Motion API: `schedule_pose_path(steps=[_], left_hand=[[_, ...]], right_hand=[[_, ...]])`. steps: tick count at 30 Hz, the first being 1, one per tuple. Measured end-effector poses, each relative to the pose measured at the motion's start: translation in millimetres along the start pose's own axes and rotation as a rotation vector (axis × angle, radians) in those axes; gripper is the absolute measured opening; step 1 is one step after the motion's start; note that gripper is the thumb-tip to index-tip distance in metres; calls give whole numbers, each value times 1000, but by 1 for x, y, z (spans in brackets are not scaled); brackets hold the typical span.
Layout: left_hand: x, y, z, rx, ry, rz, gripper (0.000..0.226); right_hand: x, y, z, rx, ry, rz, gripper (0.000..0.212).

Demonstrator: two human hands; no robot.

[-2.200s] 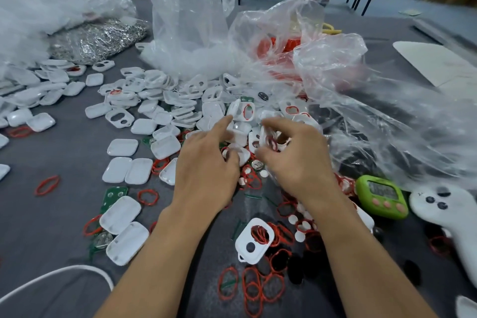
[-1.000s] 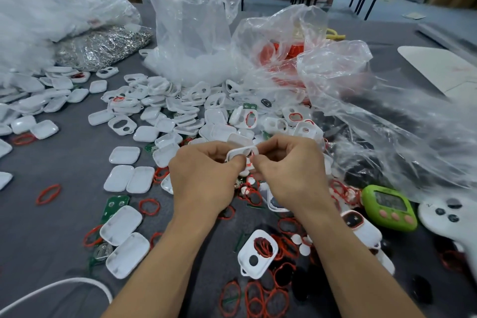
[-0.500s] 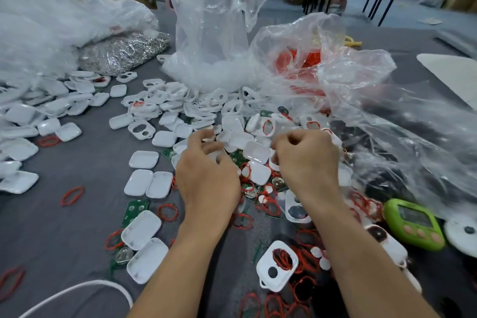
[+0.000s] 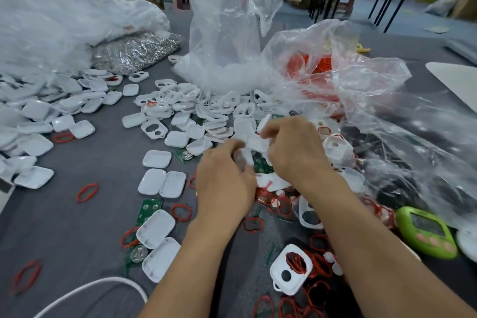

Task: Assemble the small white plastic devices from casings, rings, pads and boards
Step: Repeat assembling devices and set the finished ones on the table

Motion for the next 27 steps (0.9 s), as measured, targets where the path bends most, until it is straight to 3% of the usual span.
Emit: schedule_pose_path(steps=[3,6,10,14,16,19,22,25,27], left_hand=[[4,2,-7,51,82,49,29],[-12,-2,1,-55,194,-126,35],[-34,-3,19,-213,150,-362,50],[-45,-5,27,-234,30,-421,61],[-51,-8,31,-259,-8,-432,68],[-60,-36,37,-268,-77,-371,76],[-74,-96,55,-324,-181,-273,76],[-70,-145,80,-395,-278,-54,80],[-52,-157,88,-340,-337,111,79]], right_hand=[[6,-7,19,-82,-178,15,36],[22,-26,43,-171,-239,115,44],[52,-56,74,-280,-104,232,60],[80,-89,88,-299,134,241,102],[89,-103,89,-303,212,281,111],[98,-110,87,-341,270,341,100],[96,-104,79,-372,290,292,78],[86,-88,67,-391,338,169,59],[80,-75,58,-409,392,84,55]])
Point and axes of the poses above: each hand's wrist, its own y-axis away from the middle knuckle, its own x-axis out of the palm, z = x × y, the point moved 6 cm from there along -y, towards the middle knuckle, and after that the axes turned 4 degrees about x, right-handed, at the moved point
